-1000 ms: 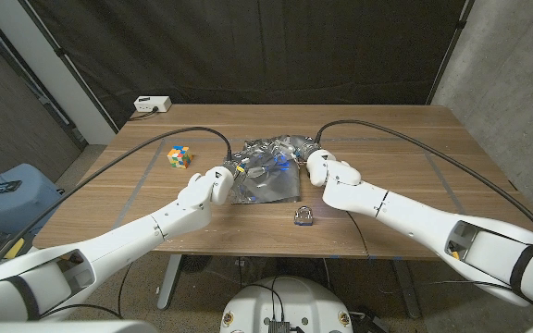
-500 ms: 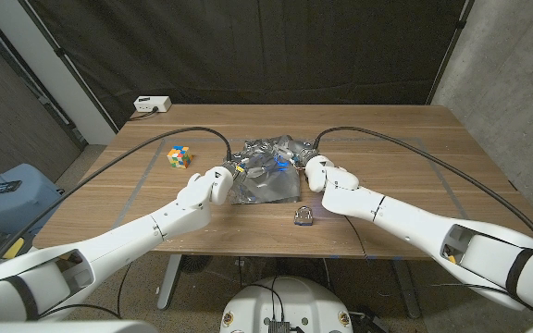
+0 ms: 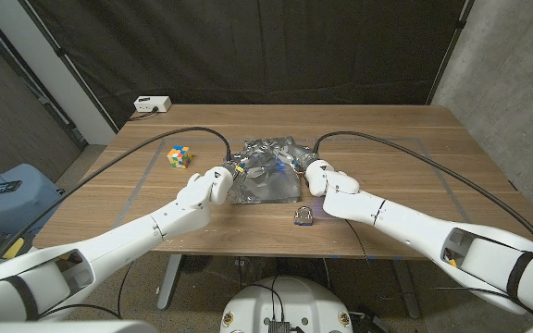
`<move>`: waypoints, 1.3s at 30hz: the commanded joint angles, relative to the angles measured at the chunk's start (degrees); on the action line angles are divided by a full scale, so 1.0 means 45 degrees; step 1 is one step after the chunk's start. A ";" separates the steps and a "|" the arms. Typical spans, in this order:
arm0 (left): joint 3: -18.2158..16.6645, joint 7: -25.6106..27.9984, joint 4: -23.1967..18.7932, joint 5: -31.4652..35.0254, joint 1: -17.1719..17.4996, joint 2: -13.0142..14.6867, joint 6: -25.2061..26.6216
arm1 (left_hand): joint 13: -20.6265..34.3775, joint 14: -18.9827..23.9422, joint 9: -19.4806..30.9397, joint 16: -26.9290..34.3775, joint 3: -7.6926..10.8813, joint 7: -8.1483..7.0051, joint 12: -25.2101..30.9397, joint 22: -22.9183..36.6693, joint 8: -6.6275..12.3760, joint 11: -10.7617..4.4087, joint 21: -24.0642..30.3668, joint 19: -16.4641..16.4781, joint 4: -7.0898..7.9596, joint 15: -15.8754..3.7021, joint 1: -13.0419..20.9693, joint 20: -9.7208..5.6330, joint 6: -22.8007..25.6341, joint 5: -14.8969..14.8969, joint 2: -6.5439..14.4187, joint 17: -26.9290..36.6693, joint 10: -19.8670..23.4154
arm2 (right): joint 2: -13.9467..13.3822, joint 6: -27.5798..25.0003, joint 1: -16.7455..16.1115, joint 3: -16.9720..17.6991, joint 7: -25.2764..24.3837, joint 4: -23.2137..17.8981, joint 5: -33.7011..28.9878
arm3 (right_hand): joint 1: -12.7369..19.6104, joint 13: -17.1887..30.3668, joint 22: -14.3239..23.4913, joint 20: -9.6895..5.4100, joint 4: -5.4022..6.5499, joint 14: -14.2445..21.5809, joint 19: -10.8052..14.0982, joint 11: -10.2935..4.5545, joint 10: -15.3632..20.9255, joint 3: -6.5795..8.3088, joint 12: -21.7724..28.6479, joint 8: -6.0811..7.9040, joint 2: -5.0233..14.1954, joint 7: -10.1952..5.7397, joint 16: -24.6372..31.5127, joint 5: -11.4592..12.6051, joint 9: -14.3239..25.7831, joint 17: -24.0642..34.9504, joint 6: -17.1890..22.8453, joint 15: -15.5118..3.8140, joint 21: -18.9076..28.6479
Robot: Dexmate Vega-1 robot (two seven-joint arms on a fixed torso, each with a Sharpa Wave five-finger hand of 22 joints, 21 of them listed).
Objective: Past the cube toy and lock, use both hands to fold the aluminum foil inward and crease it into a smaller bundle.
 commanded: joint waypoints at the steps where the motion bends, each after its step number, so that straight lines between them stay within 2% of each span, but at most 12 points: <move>1: 0.0023 0.0103 0.0062 -0.0053 -0.0031 -0.0086 0.0190 | 0.0032 0.0063 0.0036 0.0031 0.0085 0.0045 0.0067 0.0054 0.0101 -0.0018 0.0082 0.0027 0.0005 0.0028 0.0013 0.0005 0.0171 0.0006 -0.0014 -0.0010 0.0115 | -0.0140 -0.0105 -0.0211 -0.0020 0.0112 -0.0292 -0.0187 | 0.0008 0.0052 0.0025 0.0035 0.0017 0.0070 -0.0071 0.0060 0.0140 0.0083 0.0003 0.0053 0.0992 -0.0008 0.0101 0.0010 0.0041 0.0034 0.0107 0.0039 0.0026; 17: 0.0116 0.0278 0.0481 -0.0361 -0.0240 -0.0319 0.0038 | 0.0031 0.0114 0.0036 0.0039 0.0129 0.0086 0.0069 0.0052 0.0097 0.0004 0.0110 0.0081 -0.0042 0.0025 0.0050 0.0029 0.0170 0.0016 0.0004 -0.0014 0.0104 | -0.0496 -0.0697 -0.0528 -0.0014 0.0455 -0.1215 -0.0425 | 0.0005 0.0059 0.0019 -0.0019 0.0020 0.0113 -0.0114 0.0094 0.0266 0.0095 0.0005 0.0091 0.0995 0.0055 0.0115 0.0007 0.0048 0.0000 0.0256 0.0004 0.0042; 39: 0.0217 0.0606 0.0960 -0.0640 -0.0523 -0.0451 -0.0001 | 0.0031 0.0173 0.0037 0.0043 0.0182 0.0149 0.0080 0.0051 0.0105 0.0036 0.0137 0.0144 -0.0106 0.0041 0.0097 0.0055 0.0201 0.0026 0.0014 -0.0016 0.0113 | -0.0682 -0.1306 -0.0724 -0.0156 0.0705 -0.1795 -0.0689 | 0.0020 0.0067 0.0012 -0.0082 0.0019 0.0185 -0.0120 0.0140 0.0350 0.0141 -0.0029 0.0111 0.1032 0.0109 0.0134 0.0008 0.0054 -0.0053 0.0399 -0.0143 0.0073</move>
